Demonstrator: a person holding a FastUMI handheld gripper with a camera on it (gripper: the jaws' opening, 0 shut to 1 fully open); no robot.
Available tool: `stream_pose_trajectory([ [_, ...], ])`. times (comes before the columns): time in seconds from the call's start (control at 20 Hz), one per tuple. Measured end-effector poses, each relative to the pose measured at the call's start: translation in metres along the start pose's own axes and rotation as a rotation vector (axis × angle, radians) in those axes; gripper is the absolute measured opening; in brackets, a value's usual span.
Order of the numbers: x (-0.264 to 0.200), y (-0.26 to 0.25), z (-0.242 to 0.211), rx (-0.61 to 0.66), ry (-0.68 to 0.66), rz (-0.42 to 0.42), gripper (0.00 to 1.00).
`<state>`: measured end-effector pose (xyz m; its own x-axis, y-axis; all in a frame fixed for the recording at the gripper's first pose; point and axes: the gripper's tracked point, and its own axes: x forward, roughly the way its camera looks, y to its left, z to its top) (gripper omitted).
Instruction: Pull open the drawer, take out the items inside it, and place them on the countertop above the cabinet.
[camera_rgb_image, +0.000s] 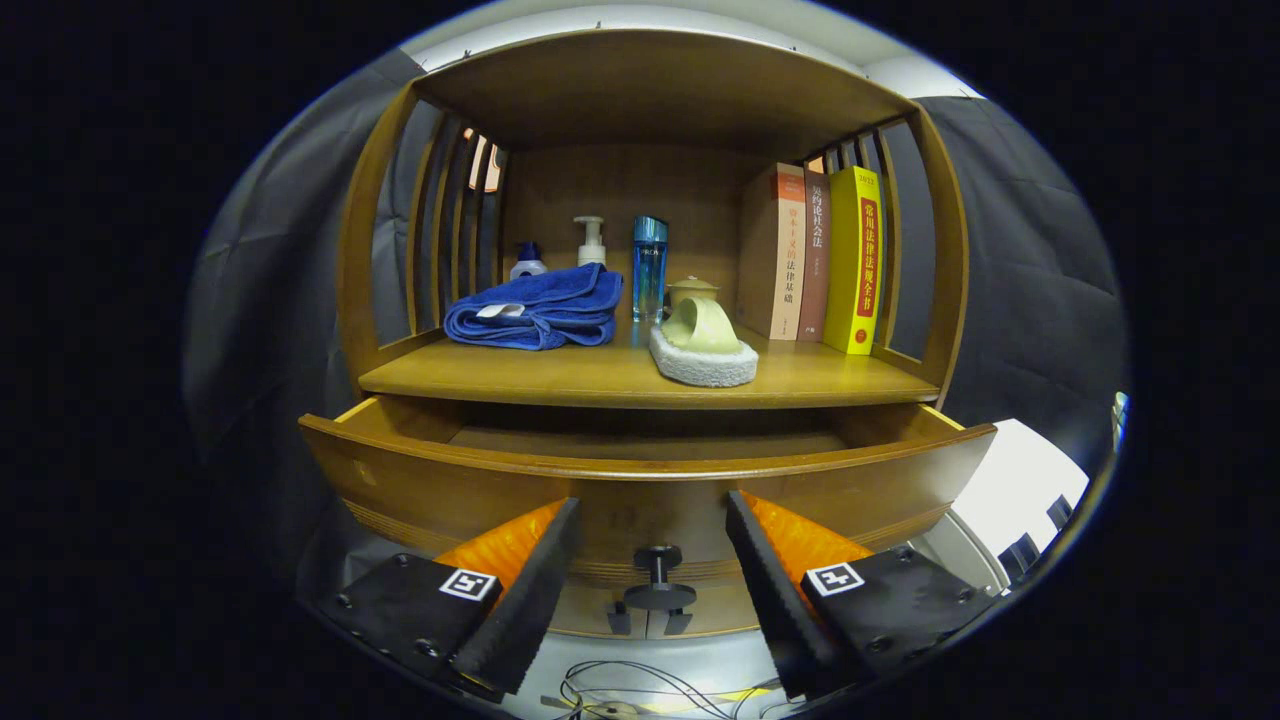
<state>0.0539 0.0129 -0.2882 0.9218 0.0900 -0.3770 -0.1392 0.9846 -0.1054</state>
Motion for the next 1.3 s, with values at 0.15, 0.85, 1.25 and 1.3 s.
stream_pose_trajectory([
  [0.15, 0.015, 0.000, 0.003, 0.003, 0.005, 0.000, 0.97],
  [0.85, 0.061, -0.009, 0.008, -0.003, 0.028, -0.026, 0.99],
  [1.25, 0.021, -0.030, 0.112, 0.022, -0.070, -0.032, 0.99],
  [1.3, 0.014, -0.036, 0.130, 0.032, -0.093, -0.033, 0.99],
])
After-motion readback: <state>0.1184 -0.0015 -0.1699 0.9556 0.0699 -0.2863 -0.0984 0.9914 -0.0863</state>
